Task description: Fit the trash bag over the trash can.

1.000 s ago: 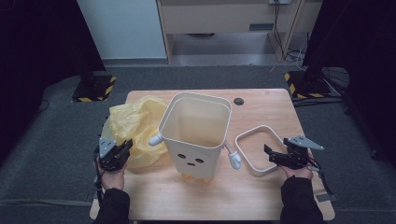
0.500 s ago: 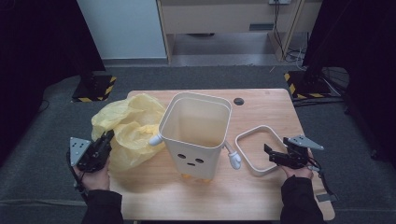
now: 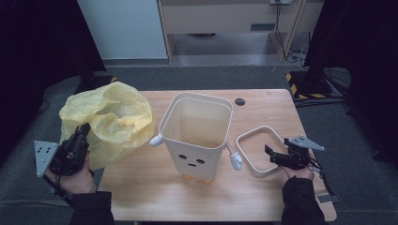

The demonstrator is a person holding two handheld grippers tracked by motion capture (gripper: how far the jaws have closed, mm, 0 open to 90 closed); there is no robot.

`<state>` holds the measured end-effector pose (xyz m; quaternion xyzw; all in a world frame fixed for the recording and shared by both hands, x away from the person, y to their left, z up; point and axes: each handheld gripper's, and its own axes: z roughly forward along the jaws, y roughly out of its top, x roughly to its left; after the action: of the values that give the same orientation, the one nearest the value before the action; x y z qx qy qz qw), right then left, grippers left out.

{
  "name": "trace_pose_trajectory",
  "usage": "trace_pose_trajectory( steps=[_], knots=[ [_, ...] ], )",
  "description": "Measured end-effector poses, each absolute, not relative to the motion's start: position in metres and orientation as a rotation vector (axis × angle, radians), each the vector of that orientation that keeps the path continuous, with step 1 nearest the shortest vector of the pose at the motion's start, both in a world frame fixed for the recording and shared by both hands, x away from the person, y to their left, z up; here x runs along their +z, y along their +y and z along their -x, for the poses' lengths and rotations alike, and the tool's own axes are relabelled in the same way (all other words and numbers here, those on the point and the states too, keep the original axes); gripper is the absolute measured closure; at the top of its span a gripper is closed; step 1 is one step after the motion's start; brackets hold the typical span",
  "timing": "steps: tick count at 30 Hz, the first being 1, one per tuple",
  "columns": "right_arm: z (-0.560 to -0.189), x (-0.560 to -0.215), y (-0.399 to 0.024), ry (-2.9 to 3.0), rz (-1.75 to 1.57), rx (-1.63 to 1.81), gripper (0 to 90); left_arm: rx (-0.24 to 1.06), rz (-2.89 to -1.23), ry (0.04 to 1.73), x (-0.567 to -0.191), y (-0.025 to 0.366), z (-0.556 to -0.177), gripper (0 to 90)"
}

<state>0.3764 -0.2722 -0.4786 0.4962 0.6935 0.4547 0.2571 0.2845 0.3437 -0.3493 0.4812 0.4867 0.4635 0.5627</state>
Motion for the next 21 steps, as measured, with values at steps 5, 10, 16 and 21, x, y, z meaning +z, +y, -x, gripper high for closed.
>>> trace_pose_trajectory(
  steps=[5,10,16,21],
  knots=[
    [-0.376,-0.479,-0.272,1.881,-1.346,1.235,12.6,1.132,-1.070,1.113,-0.333,0.349,-0.272,86.3],
    [-0.376,-0.478,-0.272,1.881,-1.345,1.232,12.6,1.124,-0.986,1.077,-0.317,0.354,-0.260,86.3],
    [-0.376,-0.479,-0.272,1.880,-1.344,1.230,12.6,1.131,-0.954,1.000,-0.297,0.343,-0.247,86.3],
    [-0.376,-0.478,-0.273,1.874,-1.343,1.231,12.6,1.122,-0.896,0.930,-0.278,0.335,-0.238,86.3]
  ],
)
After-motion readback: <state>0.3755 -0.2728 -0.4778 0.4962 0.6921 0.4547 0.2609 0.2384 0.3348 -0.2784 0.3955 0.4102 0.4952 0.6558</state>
